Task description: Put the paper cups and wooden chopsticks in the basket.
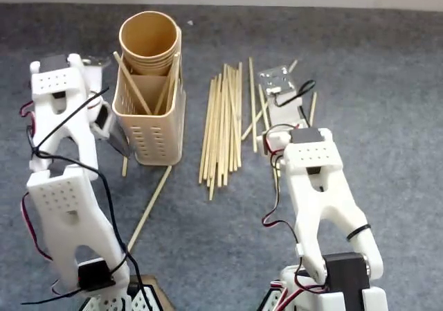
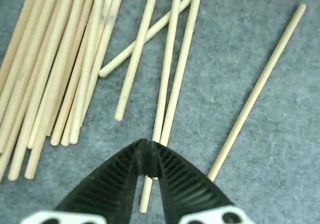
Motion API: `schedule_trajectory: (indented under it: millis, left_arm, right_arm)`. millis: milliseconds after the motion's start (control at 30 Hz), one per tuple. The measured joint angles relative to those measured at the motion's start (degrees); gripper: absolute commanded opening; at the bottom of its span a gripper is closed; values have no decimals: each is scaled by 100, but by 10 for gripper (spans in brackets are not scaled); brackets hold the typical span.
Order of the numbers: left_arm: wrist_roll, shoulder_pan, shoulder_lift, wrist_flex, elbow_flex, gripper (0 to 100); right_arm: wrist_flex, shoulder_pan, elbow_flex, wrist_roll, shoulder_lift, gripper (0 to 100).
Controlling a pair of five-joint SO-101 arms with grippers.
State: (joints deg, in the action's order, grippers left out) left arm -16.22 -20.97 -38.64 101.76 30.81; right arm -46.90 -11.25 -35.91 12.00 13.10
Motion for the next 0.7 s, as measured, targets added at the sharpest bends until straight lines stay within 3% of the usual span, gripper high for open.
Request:
schedule_trajectory:
  millis: [200, 500, 700]
  left_arm:
    - [-18, 325, -457, -211, -9, 287]
    - [18, 422, -782, -738, -9, 0]
    - [18, 97, -826, -844, 316, 3]
  right_arm:
    - [0, 123, 0, 0, 0, 9]
    - [0, 141, 0, 0, 0, 9]
    - [0, 141, -123, 0, 0, 9]
